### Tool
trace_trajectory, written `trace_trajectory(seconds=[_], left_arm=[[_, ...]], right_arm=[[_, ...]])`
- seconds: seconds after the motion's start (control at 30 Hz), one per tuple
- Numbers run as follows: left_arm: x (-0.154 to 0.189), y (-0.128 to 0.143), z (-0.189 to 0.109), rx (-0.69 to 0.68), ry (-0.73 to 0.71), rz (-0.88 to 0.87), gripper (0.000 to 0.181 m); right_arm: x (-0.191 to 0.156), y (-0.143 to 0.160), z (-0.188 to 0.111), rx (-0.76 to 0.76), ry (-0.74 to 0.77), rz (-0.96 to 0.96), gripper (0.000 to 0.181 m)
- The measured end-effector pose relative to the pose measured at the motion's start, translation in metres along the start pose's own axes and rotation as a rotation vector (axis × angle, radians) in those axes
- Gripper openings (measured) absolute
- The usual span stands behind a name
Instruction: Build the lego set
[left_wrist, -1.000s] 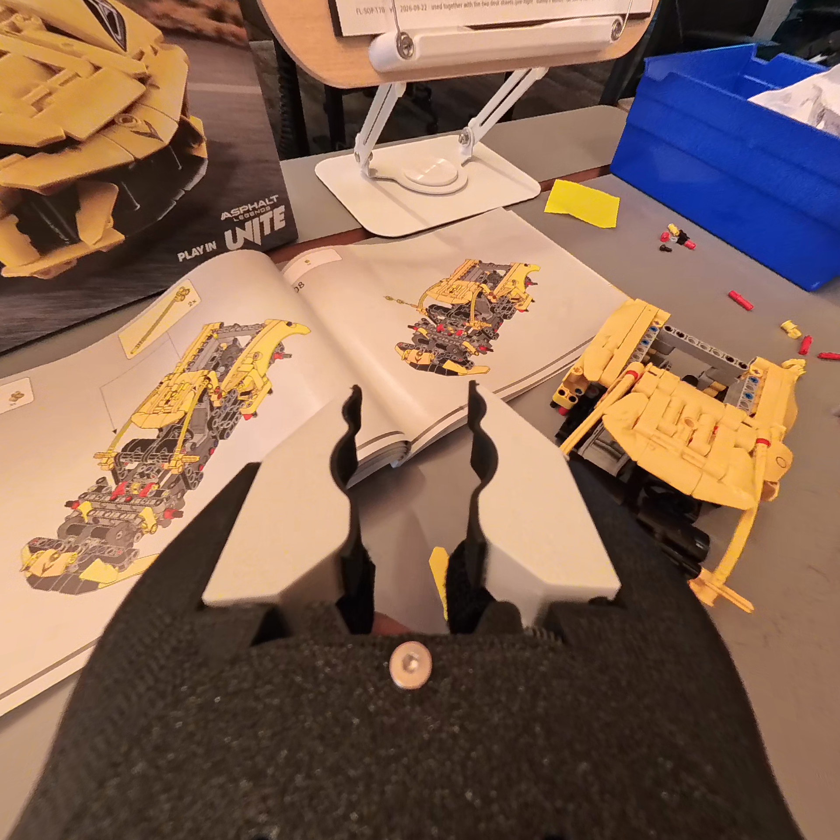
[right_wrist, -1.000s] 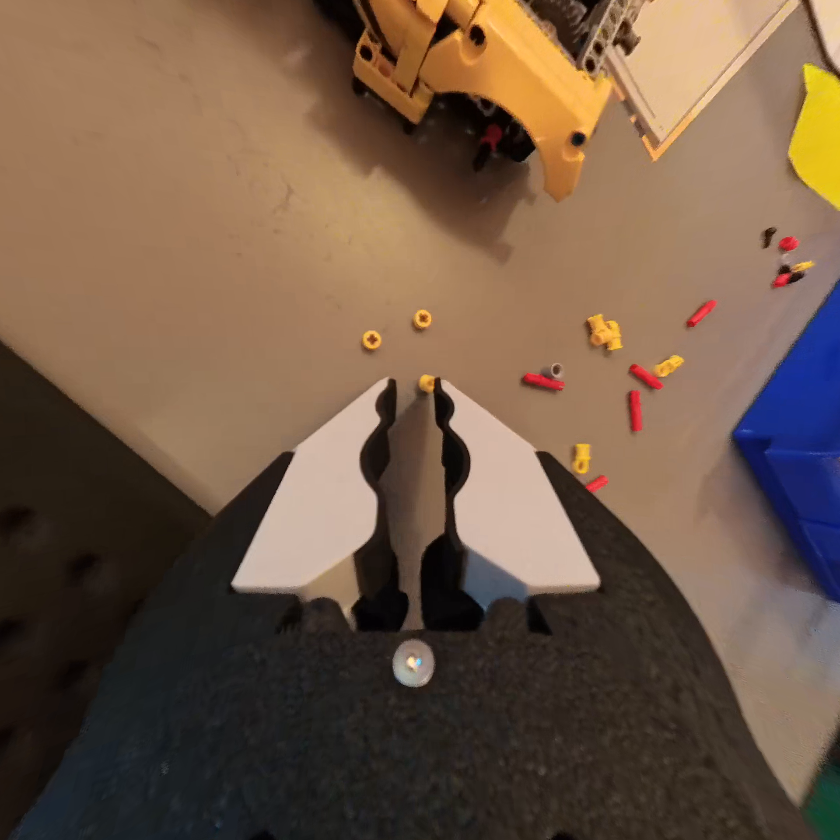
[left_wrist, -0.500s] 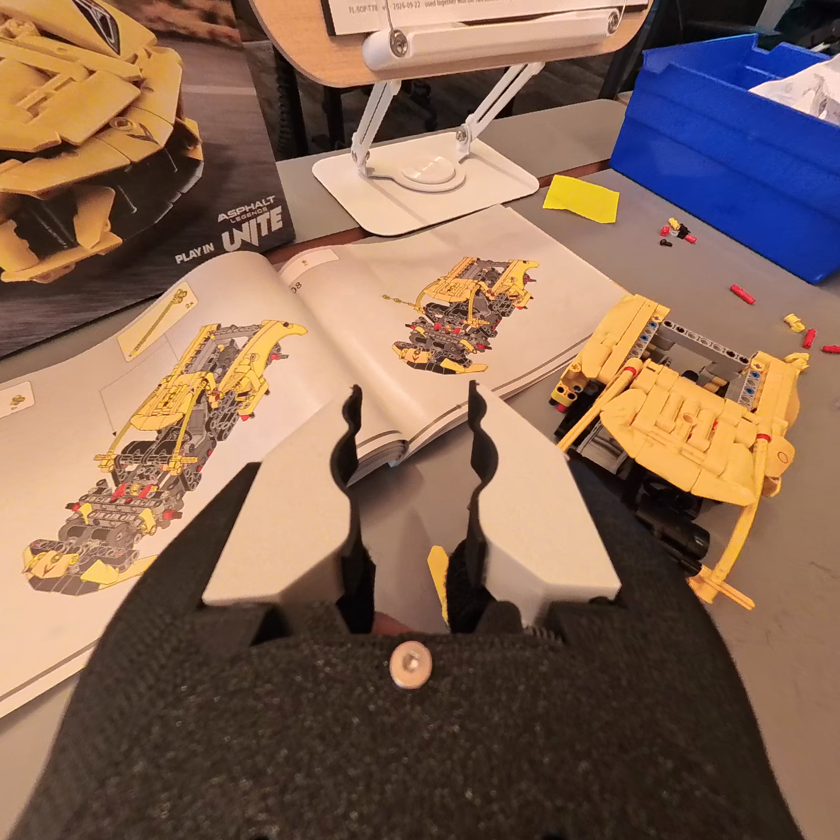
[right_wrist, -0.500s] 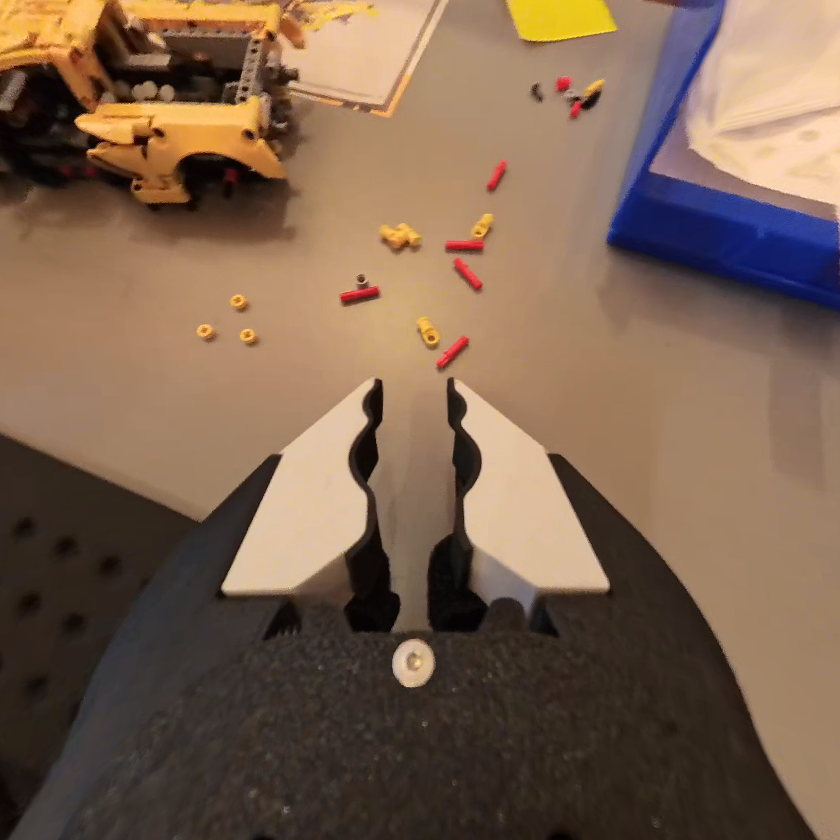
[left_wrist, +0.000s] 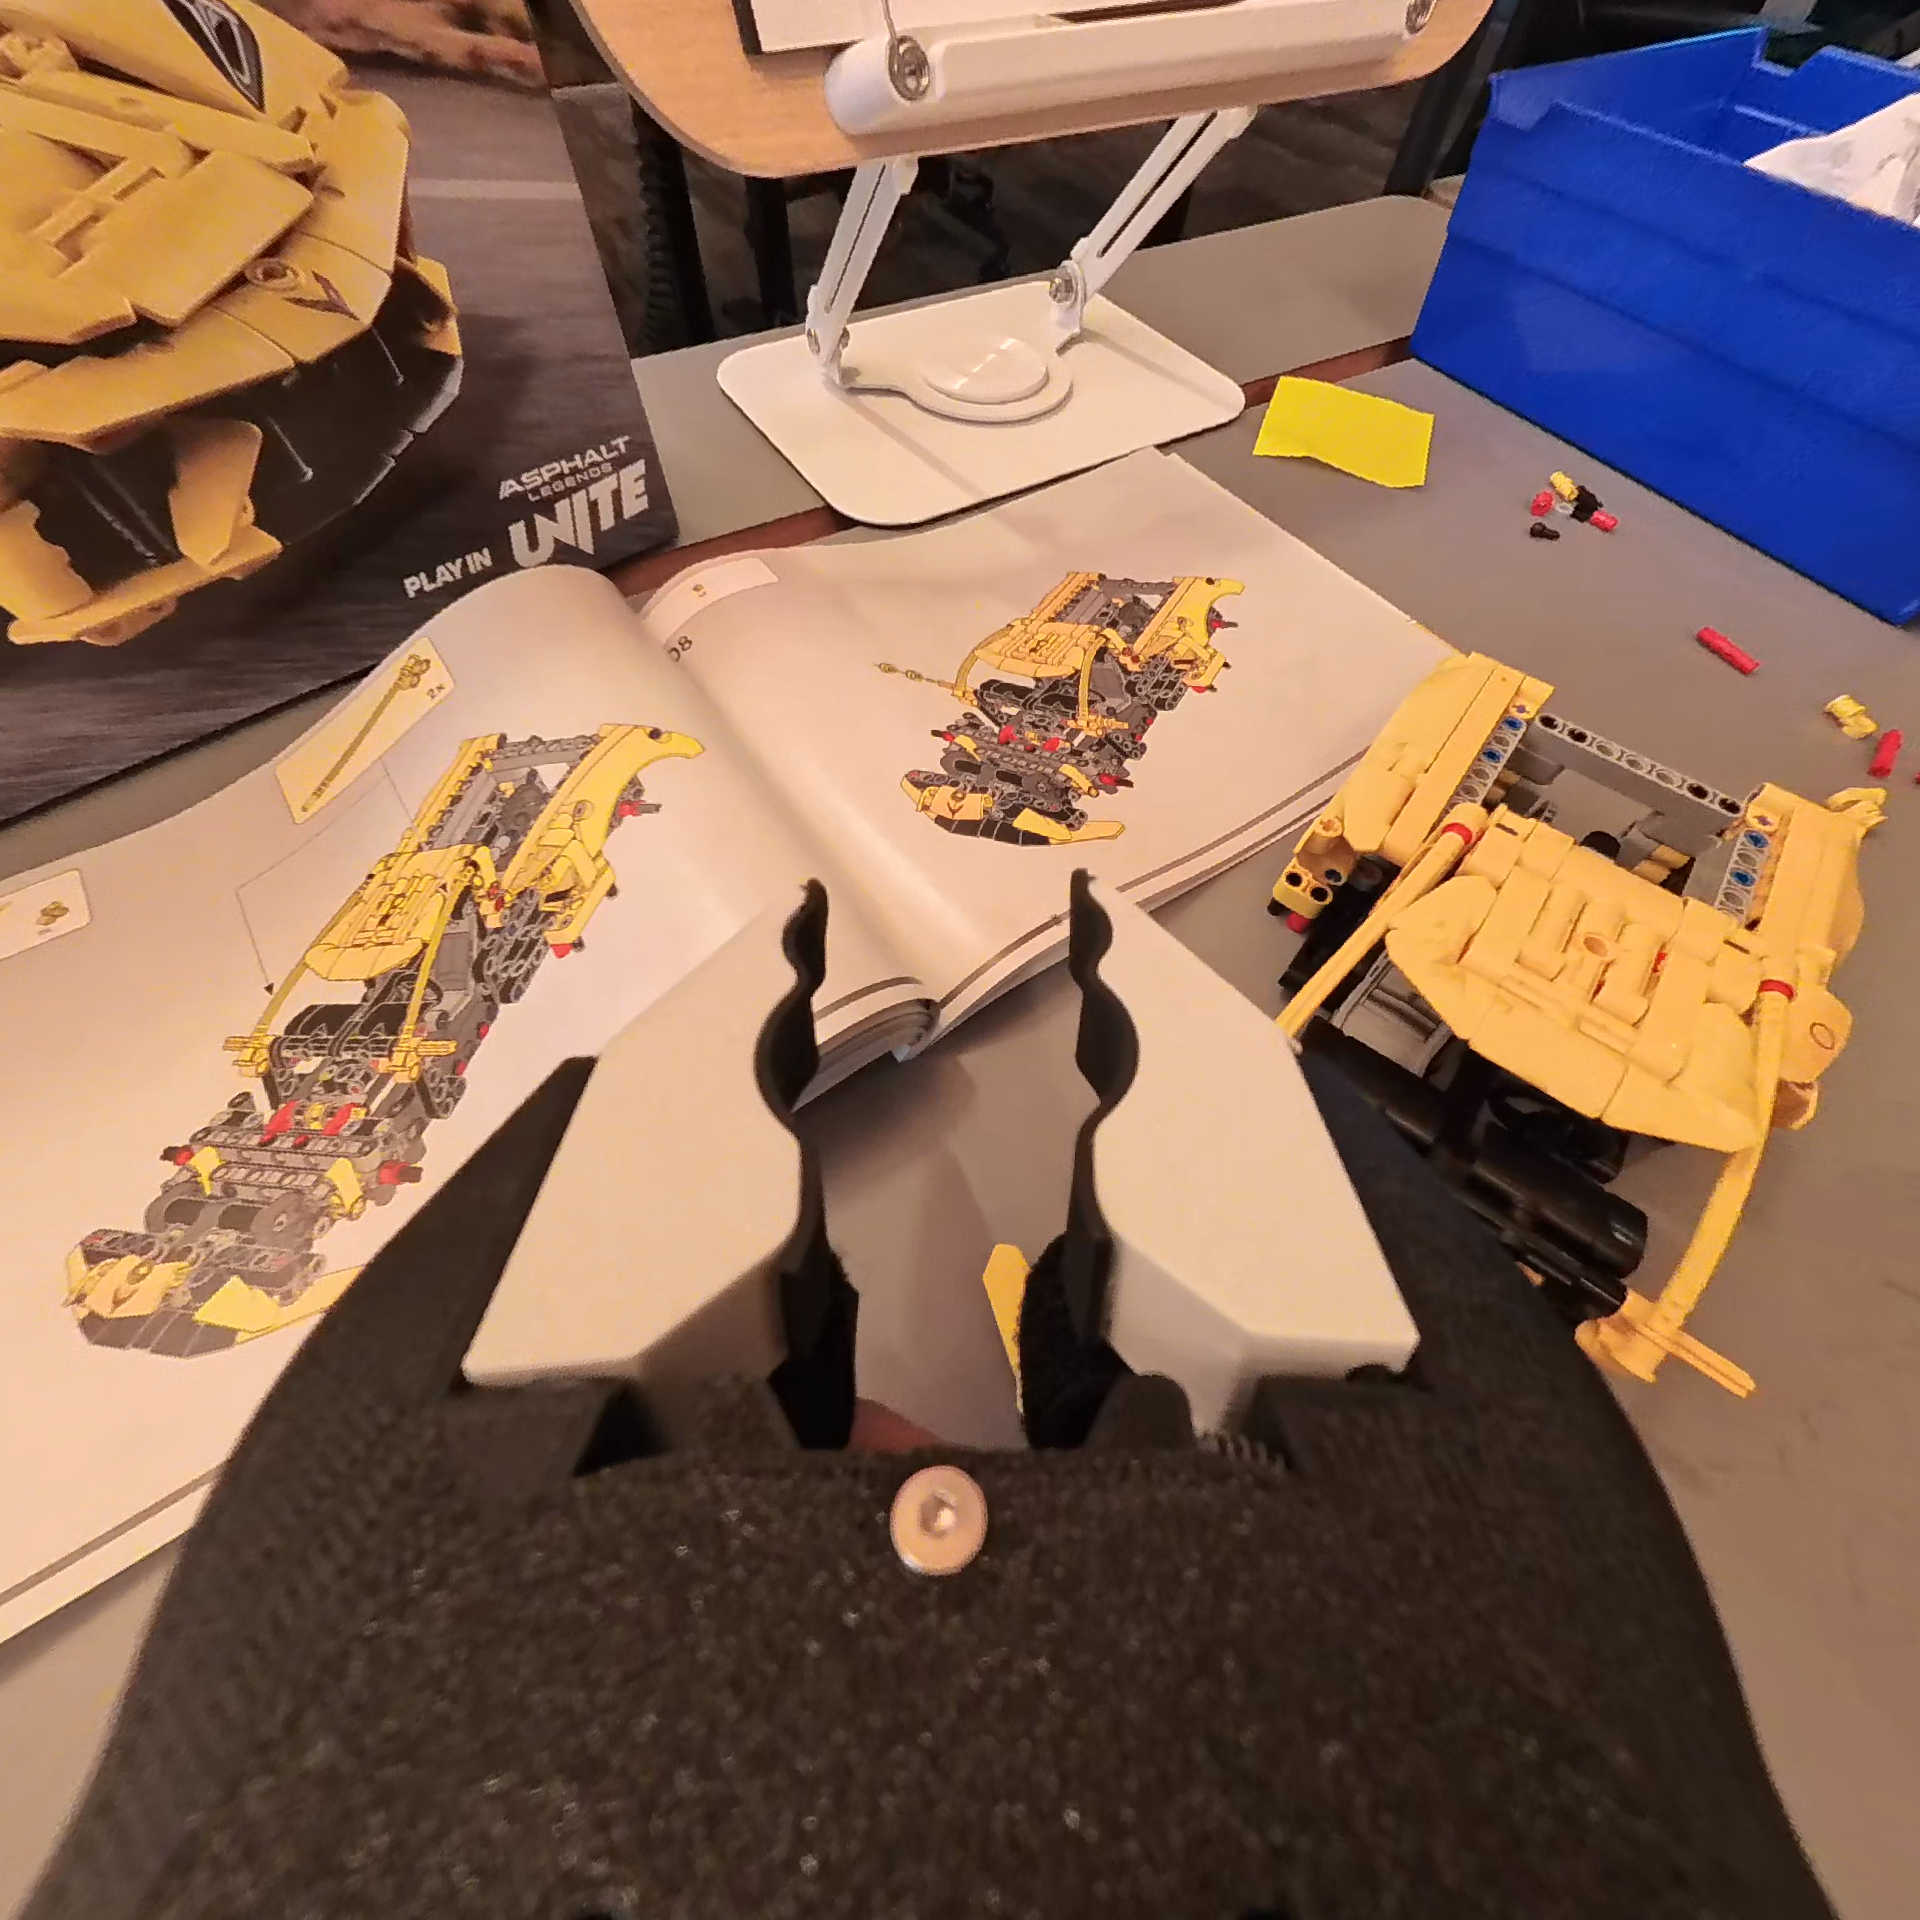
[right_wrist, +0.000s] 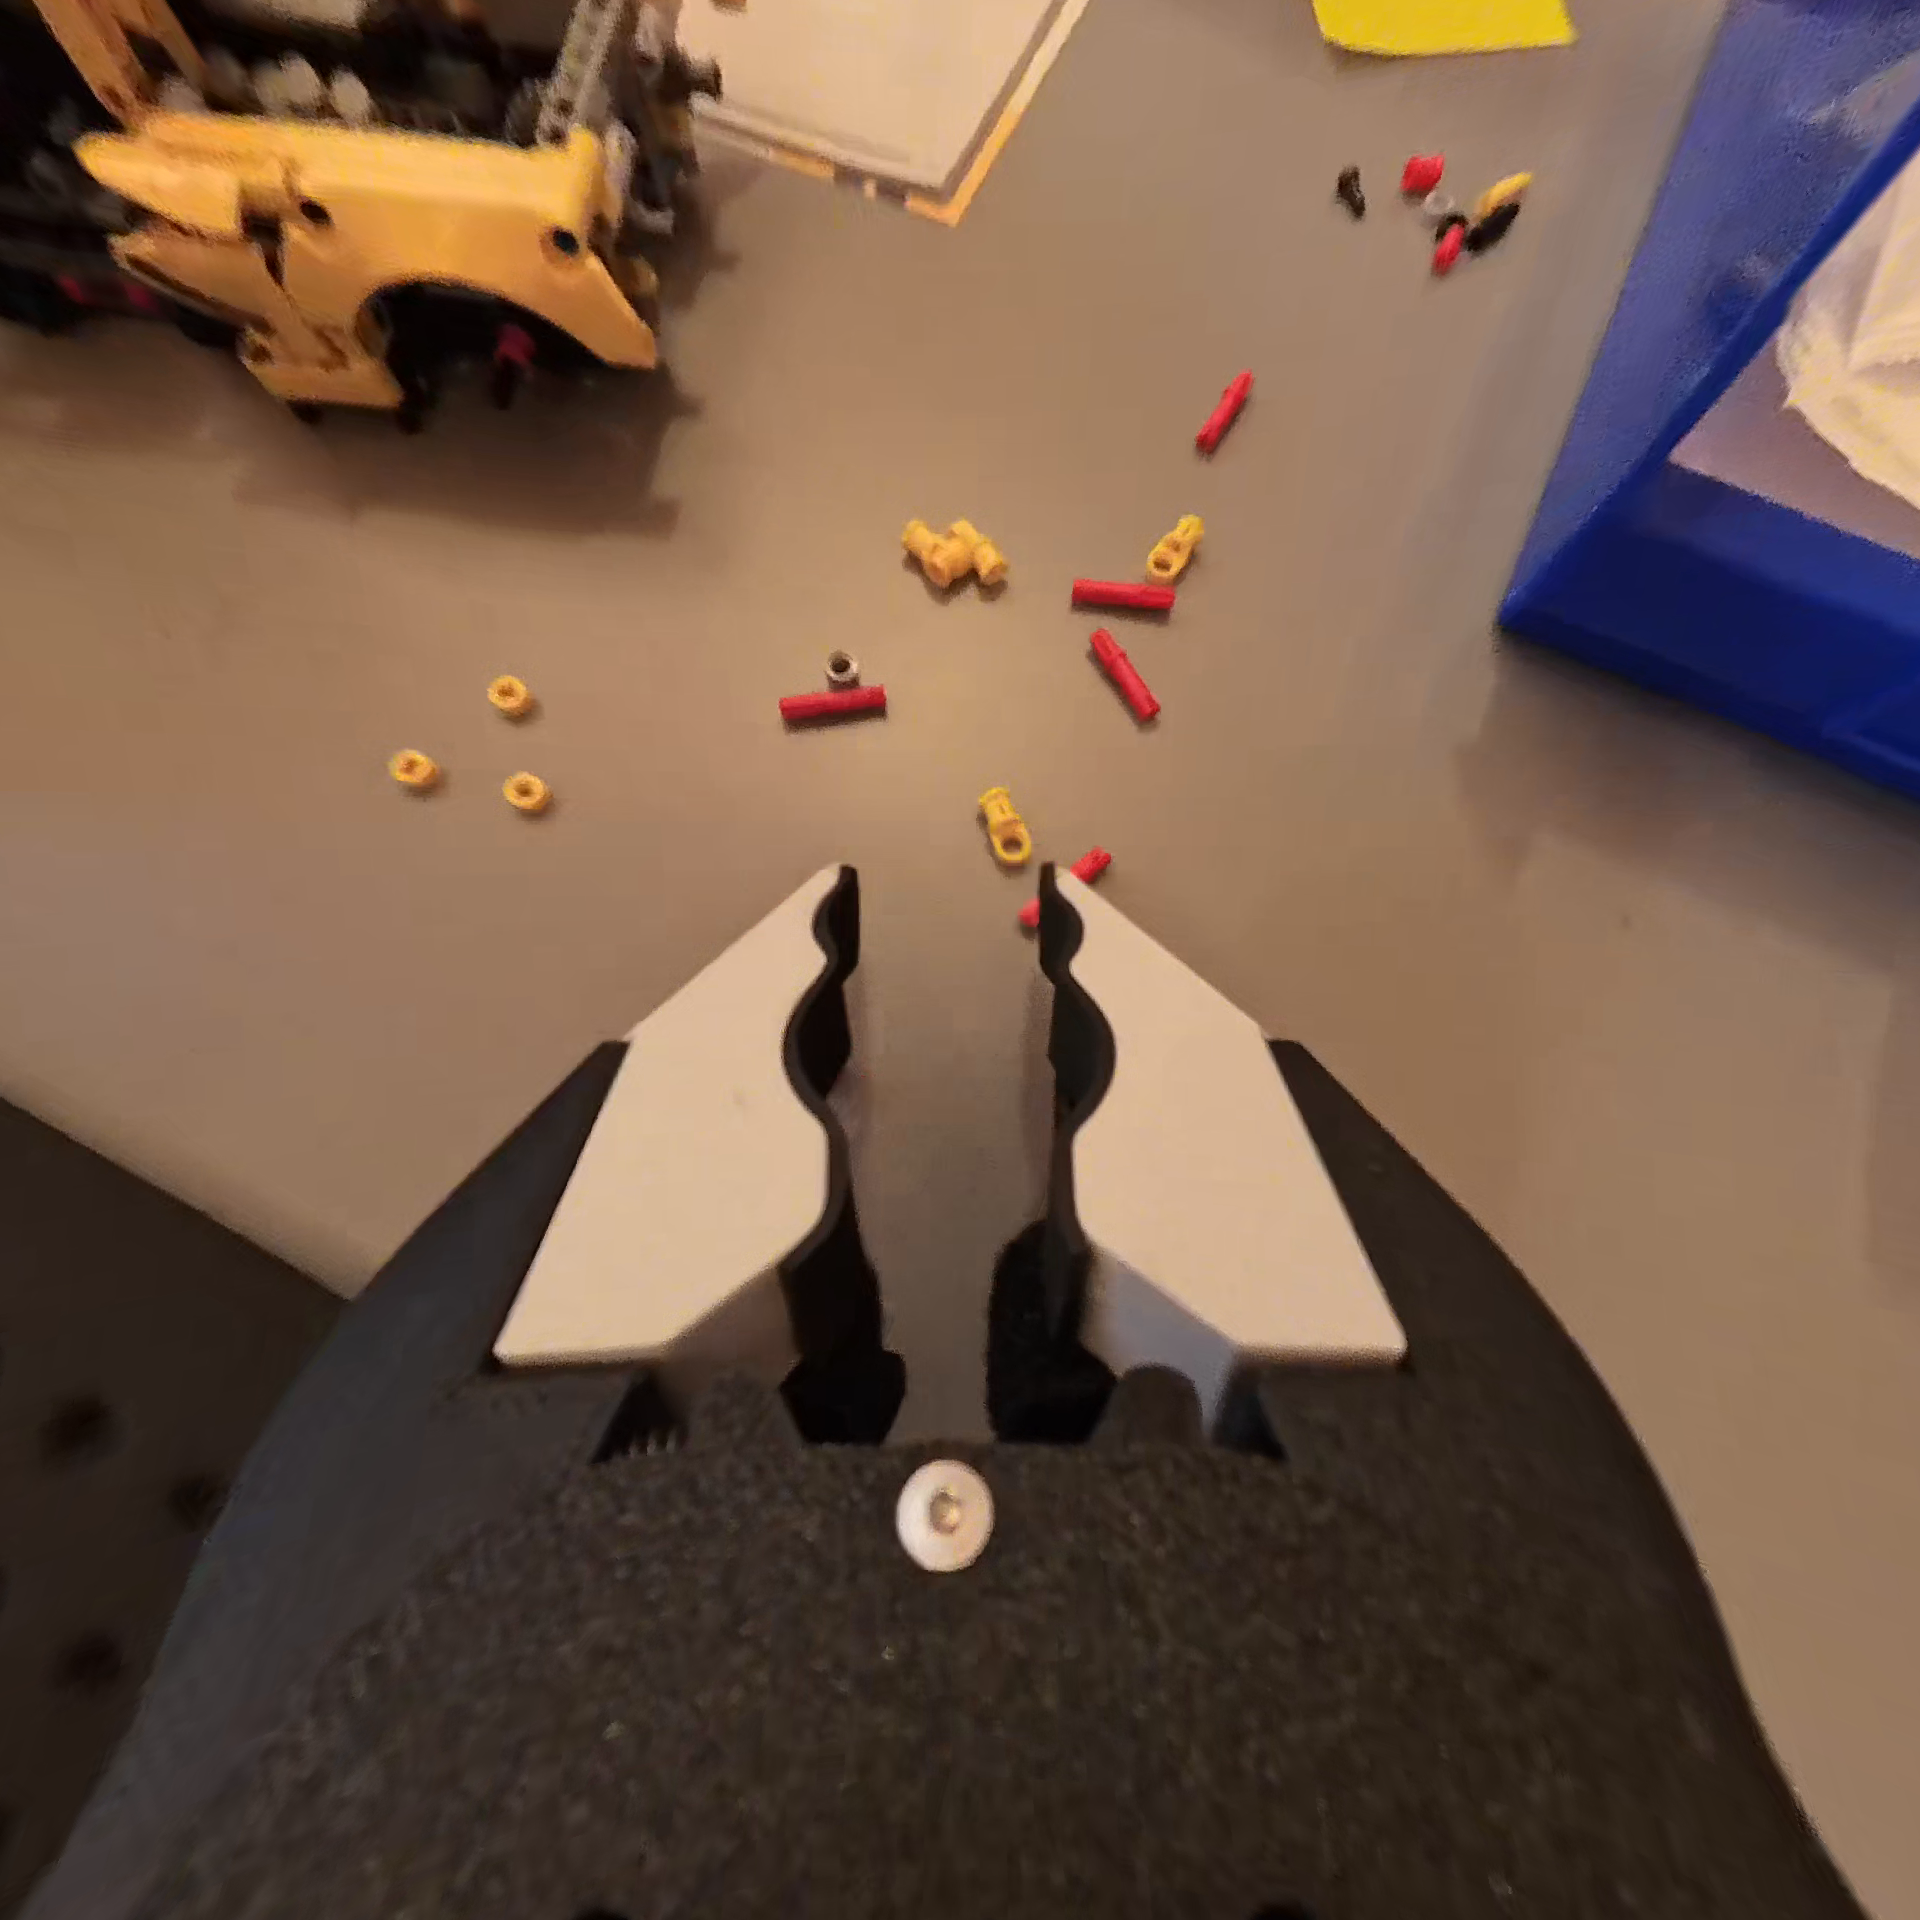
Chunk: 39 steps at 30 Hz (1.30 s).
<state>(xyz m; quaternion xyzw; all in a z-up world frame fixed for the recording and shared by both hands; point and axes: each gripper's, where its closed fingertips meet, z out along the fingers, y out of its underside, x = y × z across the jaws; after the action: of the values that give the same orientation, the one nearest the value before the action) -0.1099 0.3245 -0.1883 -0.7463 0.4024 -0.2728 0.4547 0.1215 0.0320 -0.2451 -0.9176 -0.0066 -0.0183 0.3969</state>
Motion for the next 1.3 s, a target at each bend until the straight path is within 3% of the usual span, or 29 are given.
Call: trace_trajectory(seconds=[0.17,0.4,0.67,1.3], left_arm=[[0.002,-0.002,-0.001,0.007,0.009,-0.008,0.047],[0.006,0.002,0.002,-0.01,0.007,0.021,0.047],[0.005,0.004,0.003,-0.014,0.017,0.003,0.047],[0.008,0.007,0.005,-0.027,0.019,0.02,0.047]], right_arm=[[0.0,-0.017,0.001,0.081,-0.059,0.065,0.028],[-0.018,-0.05,0.047,0.068,-0.127,-0.006,0.027],[-0.02,-0.045,0.064,0.02,-0.133,-0.028,0.028],[-0.016,-0.047,0.064,-0.005,-0.097,-0.089,0.026]])
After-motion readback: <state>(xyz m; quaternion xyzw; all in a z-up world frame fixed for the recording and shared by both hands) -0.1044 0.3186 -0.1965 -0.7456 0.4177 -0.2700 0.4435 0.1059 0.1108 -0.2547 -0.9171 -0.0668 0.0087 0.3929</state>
